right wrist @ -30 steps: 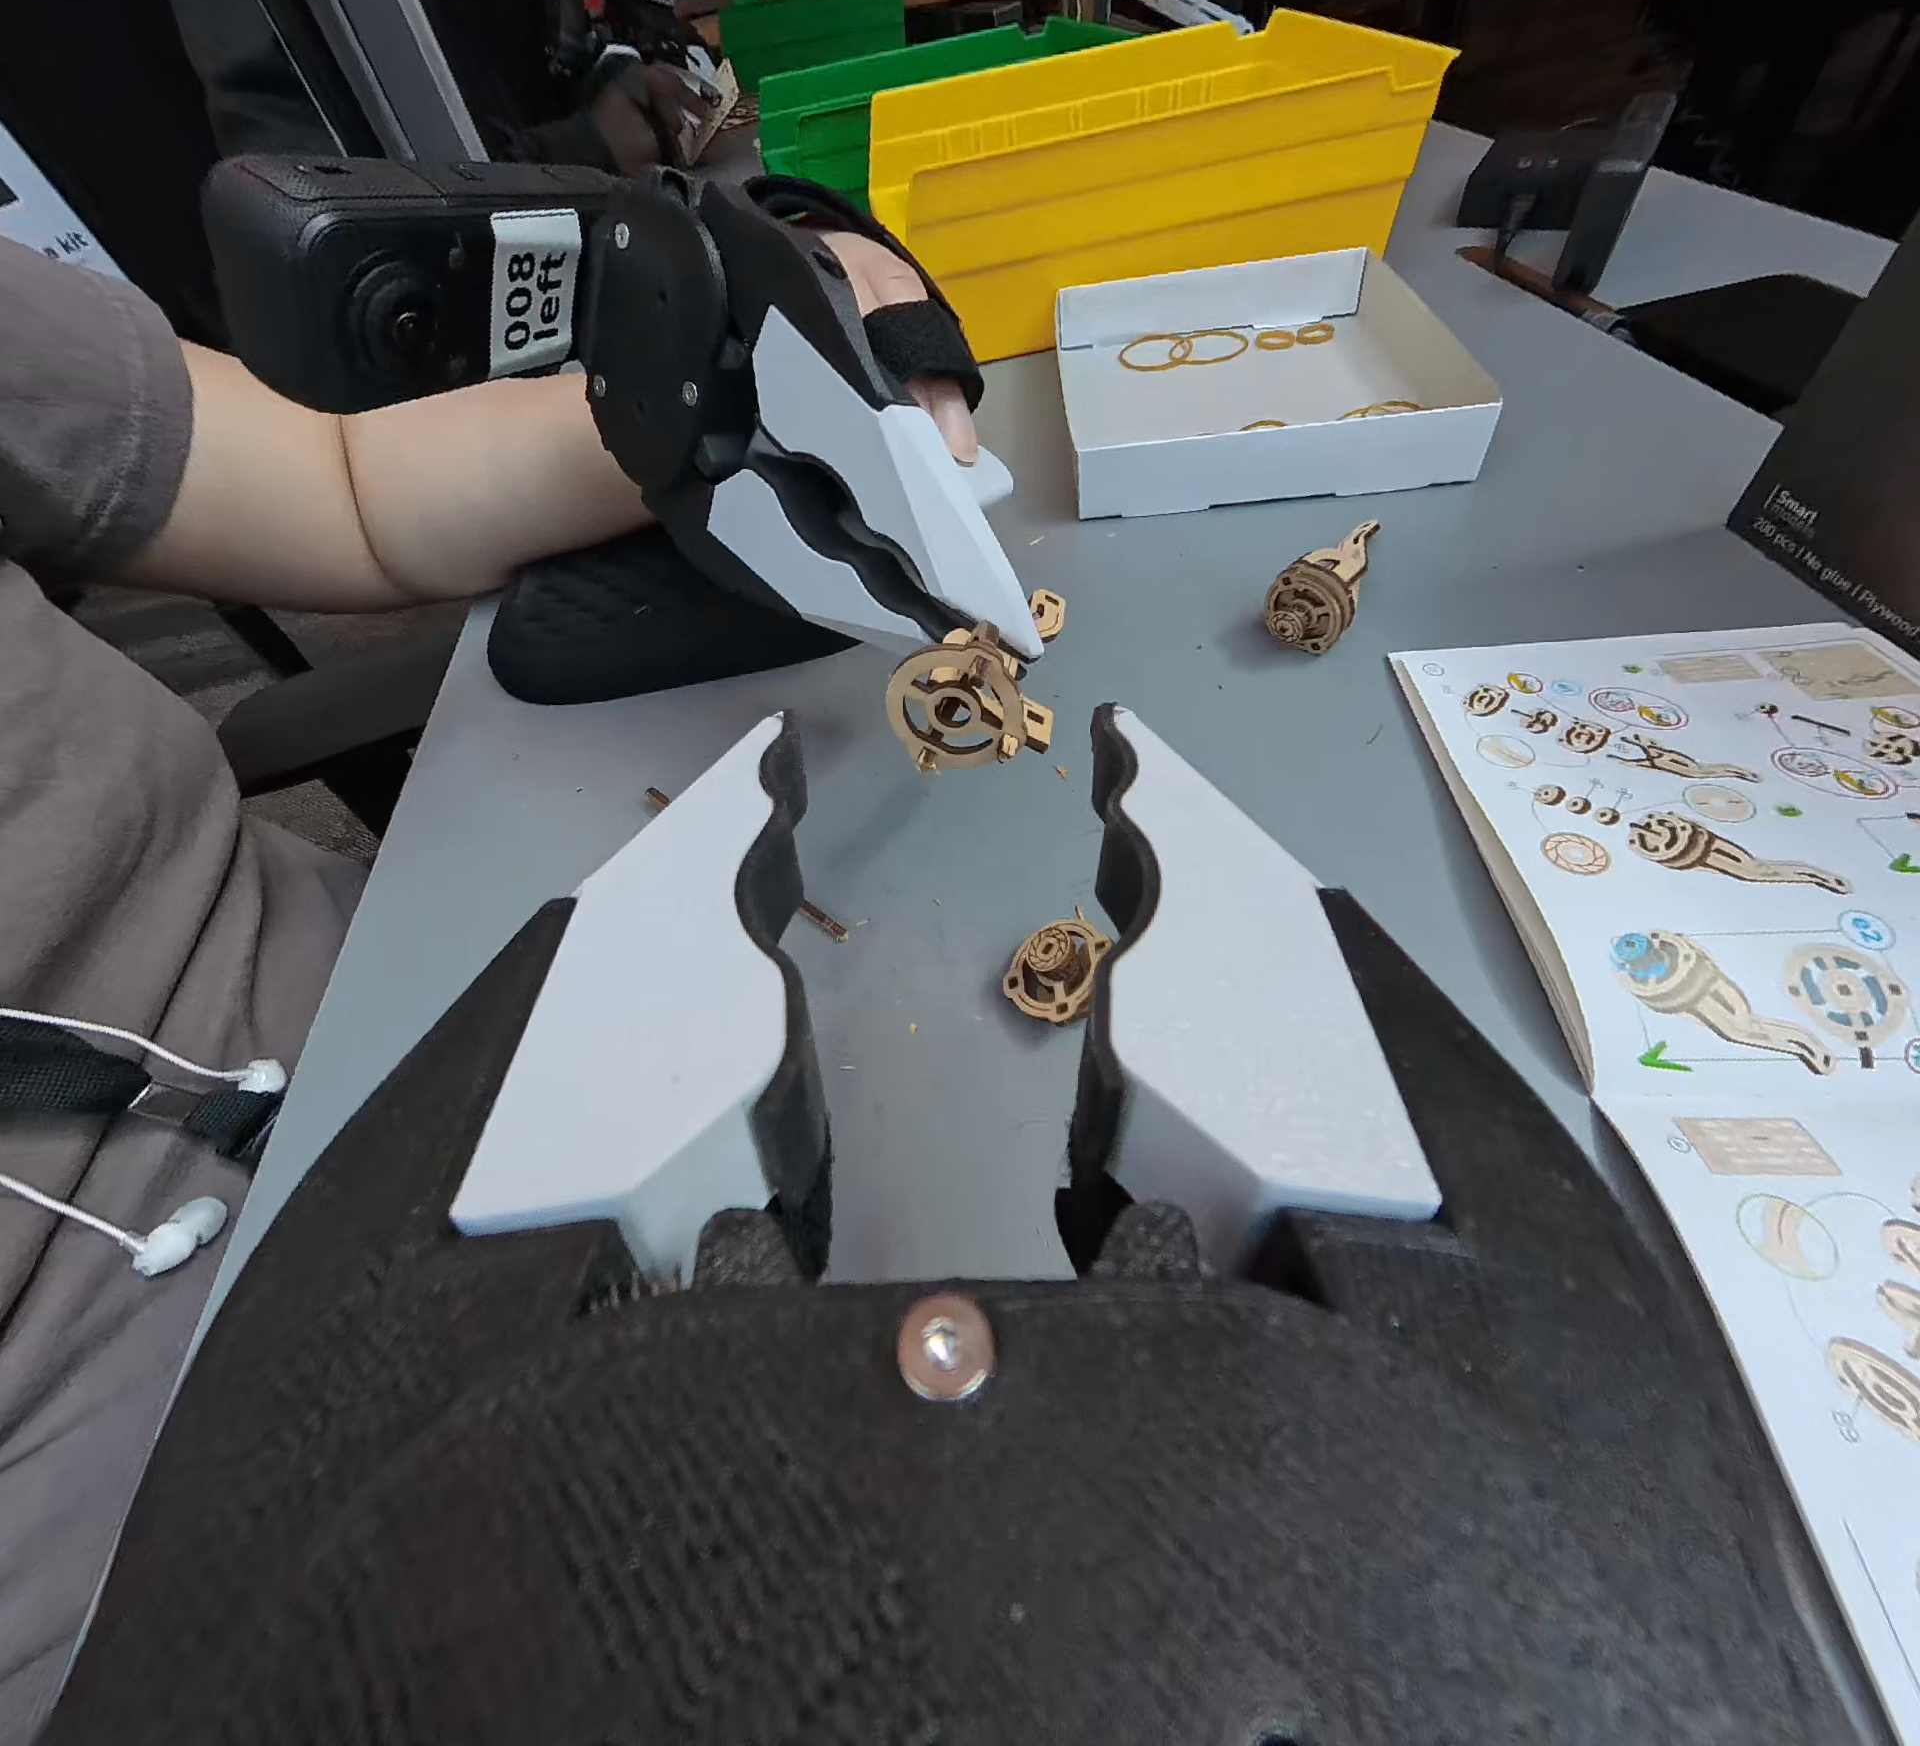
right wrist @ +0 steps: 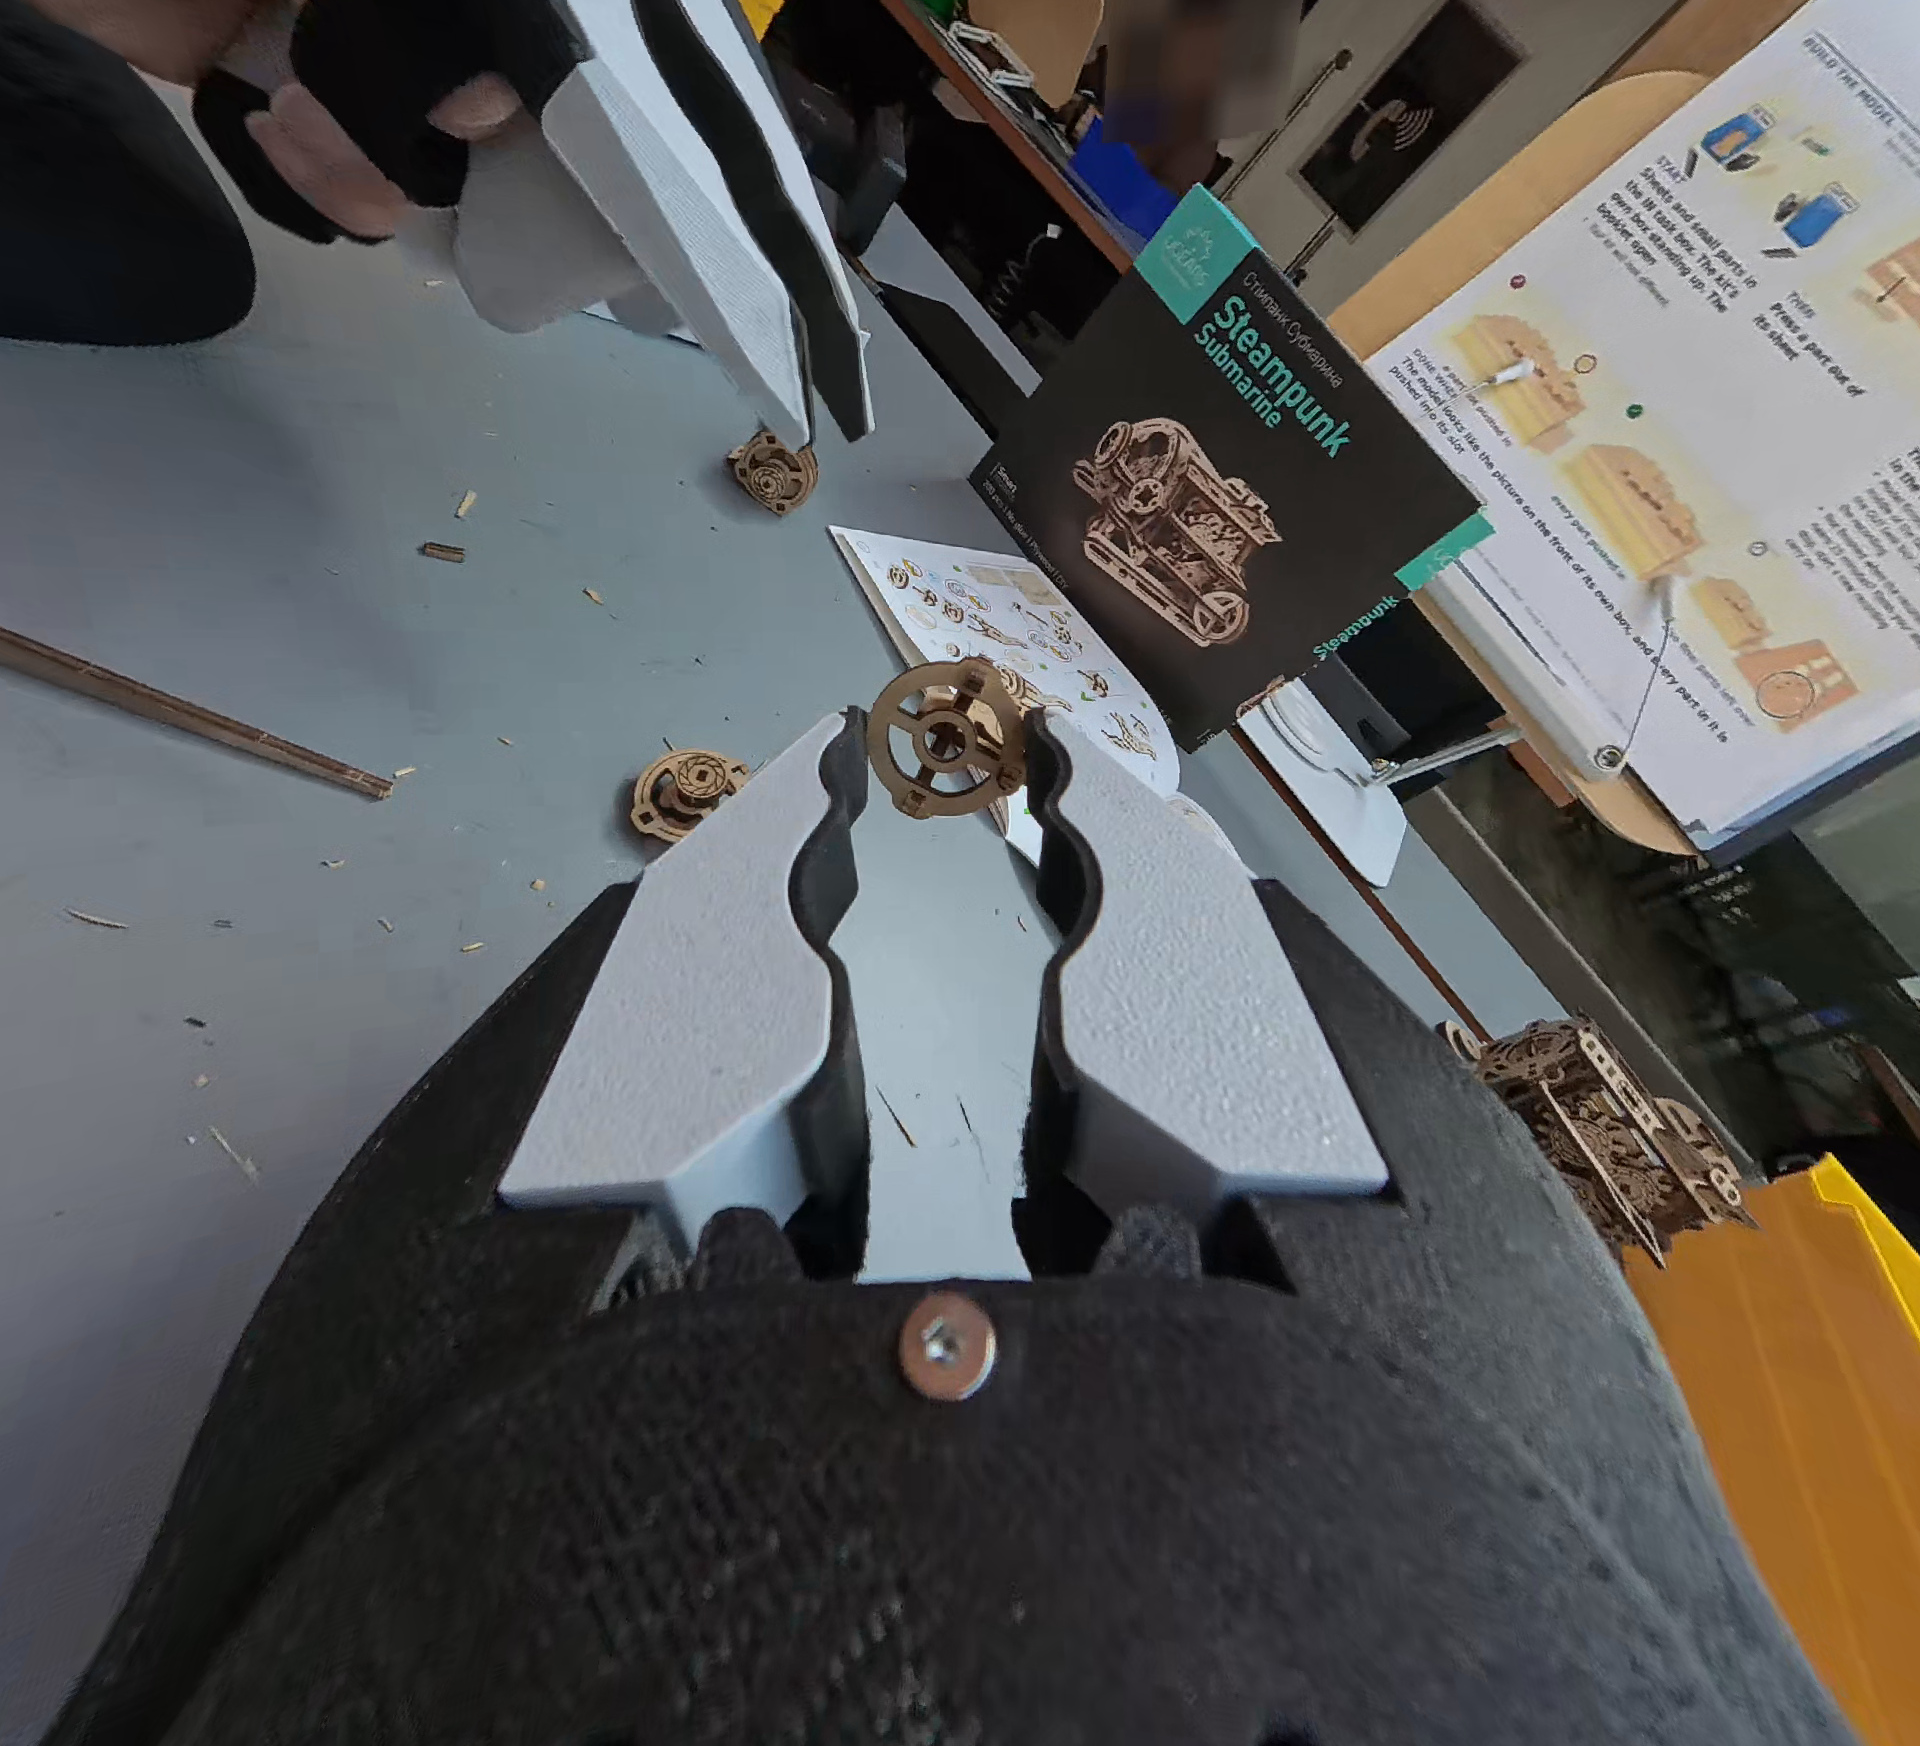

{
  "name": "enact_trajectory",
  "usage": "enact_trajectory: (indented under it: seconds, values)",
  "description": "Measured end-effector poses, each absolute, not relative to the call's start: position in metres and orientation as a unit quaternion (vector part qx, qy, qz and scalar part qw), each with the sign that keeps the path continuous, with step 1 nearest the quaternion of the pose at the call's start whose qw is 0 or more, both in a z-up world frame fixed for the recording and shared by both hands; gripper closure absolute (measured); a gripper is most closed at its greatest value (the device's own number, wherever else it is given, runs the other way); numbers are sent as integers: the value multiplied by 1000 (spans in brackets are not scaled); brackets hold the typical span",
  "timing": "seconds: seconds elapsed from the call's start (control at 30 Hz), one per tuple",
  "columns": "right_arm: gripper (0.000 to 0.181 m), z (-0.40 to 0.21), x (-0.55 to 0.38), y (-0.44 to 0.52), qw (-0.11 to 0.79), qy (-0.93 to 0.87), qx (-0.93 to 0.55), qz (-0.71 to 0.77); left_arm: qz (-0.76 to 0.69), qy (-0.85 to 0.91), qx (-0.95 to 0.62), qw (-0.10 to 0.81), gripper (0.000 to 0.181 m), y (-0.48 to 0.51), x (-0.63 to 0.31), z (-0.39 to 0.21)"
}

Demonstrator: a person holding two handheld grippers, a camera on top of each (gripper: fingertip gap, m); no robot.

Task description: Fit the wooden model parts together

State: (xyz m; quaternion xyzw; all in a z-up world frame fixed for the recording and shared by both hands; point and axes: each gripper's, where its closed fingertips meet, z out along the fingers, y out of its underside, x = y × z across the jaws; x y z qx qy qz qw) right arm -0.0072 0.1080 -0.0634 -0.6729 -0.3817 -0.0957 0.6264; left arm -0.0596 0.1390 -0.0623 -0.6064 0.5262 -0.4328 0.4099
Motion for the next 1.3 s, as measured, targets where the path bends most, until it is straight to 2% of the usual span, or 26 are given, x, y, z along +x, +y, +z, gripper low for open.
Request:
enact_trajectory:
  seconds: [0.1,0.2,0.43,0.6,0.8,1.07,1.3]
  values:
    - [152,-55,-6,100,650,-358,-662,-105,-604,440,-610,263,148,111,-41,-51]
    - [152,-45,-1,94,670,-348,-639,-149,-668,386,-608,187,143,107,-33,-51]
    - [152,-25,5,79,715,-313,-607,-153,-698,344,-605,168,133,109,-25,-44]
    - [152,-25,-2,72,721,-323,-592,-158,-713,321,-608,139,142,104,-12,-44]
    - [152,-27,-4,73,721,-330,-589,-154,-727,295,-610,114,144,106,2,-42]
    - [152,-34,-9,78,710,-345,-596,-147,-747,299,-586,97,169,104,6,-35]
    - [152,-45,-16,83,692,-353,-614,-140,-747,297,-581,123,180,106,-7,-34]
